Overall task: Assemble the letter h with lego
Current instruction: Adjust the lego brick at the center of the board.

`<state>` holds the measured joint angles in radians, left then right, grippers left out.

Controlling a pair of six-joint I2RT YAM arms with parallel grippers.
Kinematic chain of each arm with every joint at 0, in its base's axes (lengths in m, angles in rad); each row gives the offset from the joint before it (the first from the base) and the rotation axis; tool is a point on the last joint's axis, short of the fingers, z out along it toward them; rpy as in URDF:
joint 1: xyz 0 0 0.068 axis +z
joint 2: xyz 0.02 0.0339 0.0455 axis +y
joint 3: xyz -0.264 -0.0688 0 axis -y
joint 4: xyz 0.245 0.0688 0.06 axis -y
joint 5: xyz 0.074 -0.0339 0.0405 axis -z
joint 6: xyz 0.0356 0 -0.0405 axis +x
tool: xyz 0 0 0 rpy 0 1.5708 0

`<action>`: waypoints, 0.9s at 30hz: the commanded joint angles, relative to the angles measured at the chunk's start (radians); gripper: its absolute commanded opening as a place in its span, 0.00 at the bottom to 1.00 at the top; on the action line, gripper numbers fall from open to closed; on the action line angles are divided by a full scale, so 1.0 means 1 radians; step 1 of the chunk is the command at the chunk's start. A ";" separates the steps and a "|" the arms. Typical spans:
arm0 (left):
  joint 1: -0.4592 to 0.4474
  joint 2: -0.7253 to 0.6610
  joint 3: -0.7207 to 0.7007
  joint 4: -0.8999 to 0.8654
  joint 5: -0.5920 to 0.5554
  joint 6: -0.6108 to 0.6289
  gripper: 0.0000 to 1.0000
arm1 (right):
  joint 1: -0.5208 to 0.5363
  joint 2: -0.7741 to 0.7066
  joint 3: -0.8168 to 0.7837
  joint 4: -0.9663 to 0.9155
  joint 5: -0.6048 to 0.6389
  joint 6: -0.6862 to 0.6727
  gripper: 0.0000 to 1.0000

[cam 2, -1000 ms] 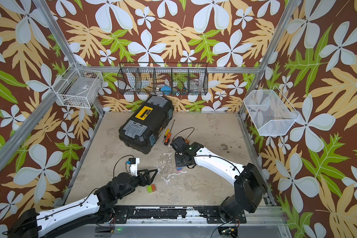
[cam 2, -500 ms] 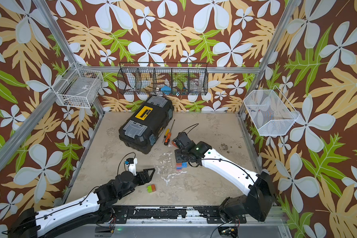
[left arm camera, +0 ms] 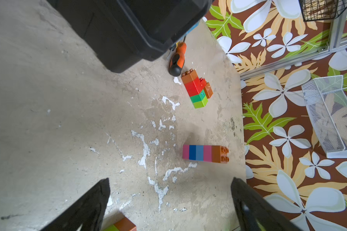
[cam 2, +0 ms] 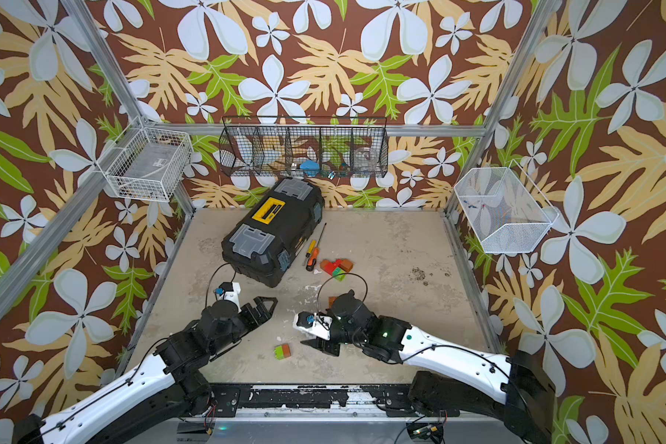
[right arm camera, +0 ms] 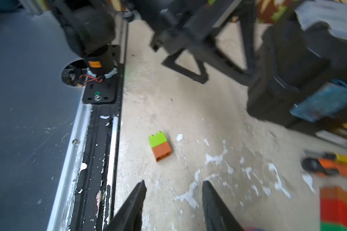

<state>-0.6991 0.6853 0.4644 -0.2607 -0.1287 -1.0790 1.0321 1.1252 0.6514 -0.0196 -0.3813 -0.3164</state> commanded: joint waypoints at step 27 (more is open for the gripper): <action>0.448 0.073 -0.130 0.078 0.556 0.152 1.00 | 0.013 0.671 0.128 0.341 -0.086 -0.131 0.51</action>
<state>-0.2535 0.7620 0.3500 -0.2115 0.3878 -0.9405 1.0519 1.7905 0.7719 0.2844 -0.4637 -0.4953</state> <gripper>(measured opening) 0.996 0.527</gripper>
